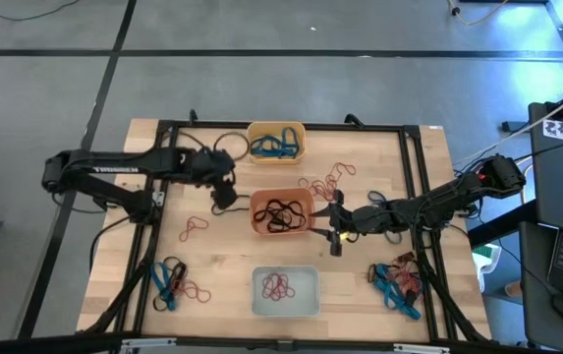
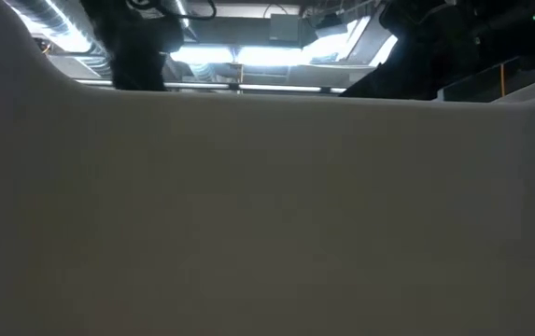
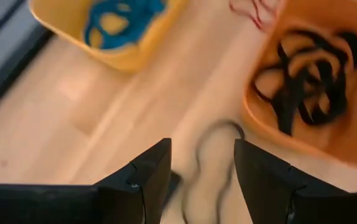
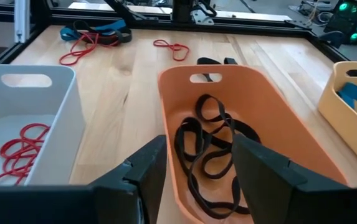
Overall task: Sort rubber bands into baskets
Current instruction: Put the black rubber band in the orange bin
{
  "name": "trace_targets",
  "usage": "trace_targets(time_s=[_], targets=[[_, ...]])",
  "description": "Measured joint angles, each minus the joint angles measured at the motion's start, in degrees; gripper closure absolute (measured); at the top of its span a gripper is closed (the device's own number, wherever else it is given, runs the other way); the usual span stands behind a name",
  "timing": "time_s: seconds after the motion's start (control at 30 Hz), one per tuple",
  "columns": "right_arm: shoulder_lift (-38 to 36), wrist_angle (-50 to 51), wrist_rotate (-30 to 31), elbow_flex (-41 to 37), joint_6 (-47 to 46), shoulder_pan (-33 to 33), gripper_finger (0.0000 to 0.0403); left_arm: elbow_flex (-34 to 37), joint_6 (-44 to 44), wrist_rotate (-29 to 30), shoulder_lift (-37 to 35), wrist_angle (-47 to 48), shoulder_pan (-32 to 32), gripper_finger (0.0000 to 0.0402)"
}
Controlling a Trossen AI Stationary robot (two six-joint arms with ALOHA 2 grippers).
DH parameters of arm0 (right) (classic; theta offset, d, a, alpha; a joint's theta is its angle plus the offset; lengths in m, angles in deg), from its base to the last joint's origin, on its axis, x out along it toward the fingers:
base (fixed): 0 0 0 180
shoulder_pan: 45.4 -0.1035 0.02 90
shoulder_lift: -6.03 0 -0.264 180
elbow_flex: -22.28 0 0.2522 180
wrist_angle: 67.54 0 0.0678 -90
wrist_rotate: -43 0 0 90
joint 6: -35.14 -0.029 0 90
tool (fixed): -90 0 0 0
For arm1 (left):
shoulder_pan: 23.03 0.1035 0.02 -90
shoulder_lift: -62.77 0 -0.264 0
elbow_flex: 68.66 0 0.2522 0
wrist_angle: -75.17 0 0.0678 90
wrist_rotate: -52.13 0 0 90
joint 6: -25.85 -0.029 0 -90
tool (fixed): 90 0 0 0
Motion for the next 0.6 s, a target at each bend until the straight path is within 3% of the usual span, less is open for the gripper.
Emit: trace_targets(time_s=[0.3, 0.6], targets=[[0.0, -0.2, -0.4, 0.0, 0.1, 0.0, 0.0221, 0.0, 6.6, 1.4, 1.2, 1.2, -9.4, 0.0230], [0.3, -0.2, -0.4, 0.0, 0.0, 0.0, 0.0221, 0.0, 8.7, 5.8, 5.1, 2.5, -13.3, 0.0230]])
